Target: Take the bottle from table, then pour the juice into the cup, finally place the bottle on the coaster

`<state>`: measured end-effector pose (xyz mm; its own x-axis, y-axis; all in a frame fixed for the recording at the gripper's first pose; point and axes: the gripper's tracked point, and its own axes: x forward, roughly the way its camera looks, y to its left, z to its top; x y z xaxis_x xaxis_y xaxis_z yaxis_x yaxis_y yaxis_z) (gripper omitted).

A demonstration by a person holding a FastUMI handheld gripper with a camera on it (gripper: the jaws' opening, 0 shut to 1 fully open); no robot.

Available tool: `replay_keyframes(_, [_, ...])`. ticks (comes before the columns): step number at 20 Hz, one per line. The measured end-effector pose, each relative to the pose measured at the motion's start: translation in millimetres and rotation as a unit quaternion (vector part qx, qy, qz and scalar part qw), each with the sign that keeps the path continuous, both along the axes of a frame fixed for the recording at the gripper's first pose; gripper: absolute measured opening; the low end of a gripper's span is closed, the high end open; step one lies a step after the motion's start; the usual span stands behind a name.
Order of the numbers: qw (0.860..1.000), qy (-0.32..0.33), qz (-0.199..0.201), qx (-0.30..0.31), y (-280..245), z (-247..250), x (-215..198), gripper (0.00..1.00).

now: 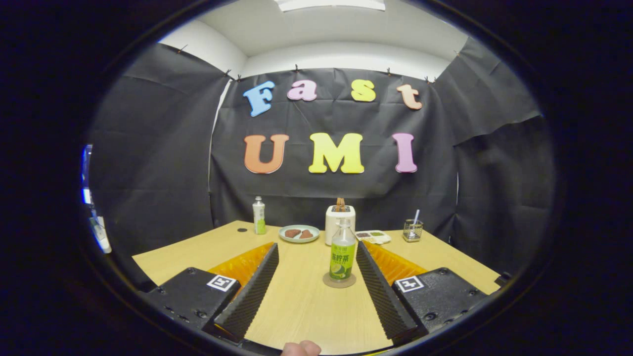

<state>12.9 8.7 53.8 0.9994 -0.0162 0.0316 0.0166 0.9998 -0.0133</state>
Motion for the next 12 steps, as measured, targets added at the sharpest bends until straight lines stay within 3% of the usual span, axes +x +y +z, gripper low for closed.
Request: replay_keyframes(12, [0.999, 0.001, -0.039, 0.016, -22, -3, -4, 1.0])
